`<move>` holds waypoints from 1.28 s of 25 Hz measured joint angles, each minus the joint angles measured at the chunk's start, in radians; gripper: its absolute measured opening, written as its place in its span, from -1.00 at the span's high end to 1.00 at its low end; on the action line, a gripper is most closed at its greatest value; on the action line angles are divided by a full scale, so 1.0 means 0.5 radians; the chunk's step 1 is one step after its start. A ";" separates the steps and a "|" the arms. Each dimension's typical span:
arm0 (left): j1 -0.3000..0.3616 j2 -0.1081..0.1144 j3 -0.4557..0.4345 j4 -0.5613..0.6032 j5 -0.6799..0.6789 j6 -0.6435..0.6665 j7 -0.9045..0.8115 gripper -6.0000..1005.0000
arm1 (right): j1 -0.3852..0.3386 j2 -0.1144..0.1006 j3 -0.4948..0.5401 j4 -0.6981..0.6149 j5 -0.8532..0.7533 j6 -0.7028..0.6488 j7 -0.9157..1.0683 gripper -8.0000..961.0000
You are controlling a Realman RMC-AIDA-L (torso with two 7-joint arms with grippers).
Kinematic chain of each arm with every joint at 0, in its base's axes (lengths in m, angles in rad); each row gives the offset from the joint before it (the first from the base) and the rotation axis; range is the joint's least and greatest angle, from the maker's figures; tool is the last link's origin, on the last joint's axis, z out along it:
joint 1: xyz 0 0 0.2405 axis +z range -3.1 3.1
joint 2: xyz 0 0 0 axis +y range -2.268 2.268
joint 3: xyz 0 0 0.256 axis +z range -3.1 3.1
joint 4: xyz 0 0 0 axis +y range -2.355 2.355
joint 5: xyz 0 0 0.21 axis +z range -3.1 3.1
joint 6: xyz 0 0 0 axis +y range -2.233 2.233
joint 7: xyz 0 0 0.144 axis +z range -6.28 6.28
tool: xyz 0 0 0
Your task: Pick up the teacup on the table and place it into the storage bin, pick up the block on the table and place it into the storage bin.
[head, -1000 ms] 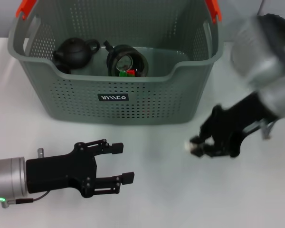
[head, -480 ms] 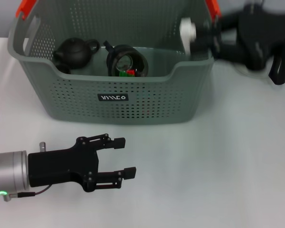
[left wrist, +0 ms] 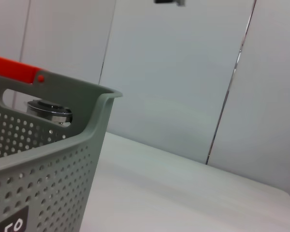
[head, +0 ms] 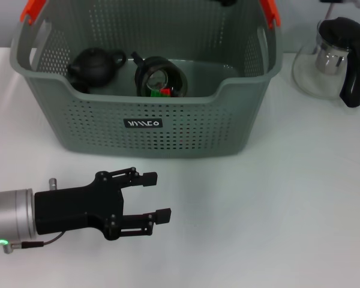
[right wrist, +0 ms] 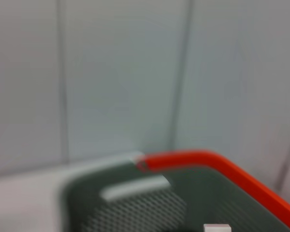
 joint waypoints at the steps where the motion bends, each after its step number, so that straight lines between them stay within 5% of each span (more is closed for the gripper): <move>1: 0.000 -0.001 -0.001 0.000 0.000 -0.001 -0.005 -0.58 | 0.063 0.013 -0.055 0.022 -0.171 0.073 0.118 0.58; 8: 0.004 -0.009 -0.004 0.000 -0.001 -0.020 -0.005 -0.58 | 0.411 0.044 -0.499 0.471 -0.620 0.432 0.454 0.58; 22: 0.008 -0.009 -0.005 0.000 -0.003 -0.025 -0.005 -0.58 | 0.468 0.044 -0.586 0.613 -0.602 0.541 0.506 0.40; 27: 0.015 -0.009 -0.046 0.000 -0.003 -0.028 -0.005 -0.58 | 0.195 0.036 -0.496 0.224 -0.193 0.536 0.330 0.10; 30: 0.015 -0.009 -0.064 0.000 -0.003 -0.028 -0.005 -0.58 | -0.186 0.038 -0.463 -0.073 0.431 0.536 -0.086 -0.16; 32: 0.014 -0.009 -0.139 0.000 -0.025 -0.028 0.009 -0.58 | -0.466 0.030 -0.455 -0.123 1.002 0.491 -0.488 -0.61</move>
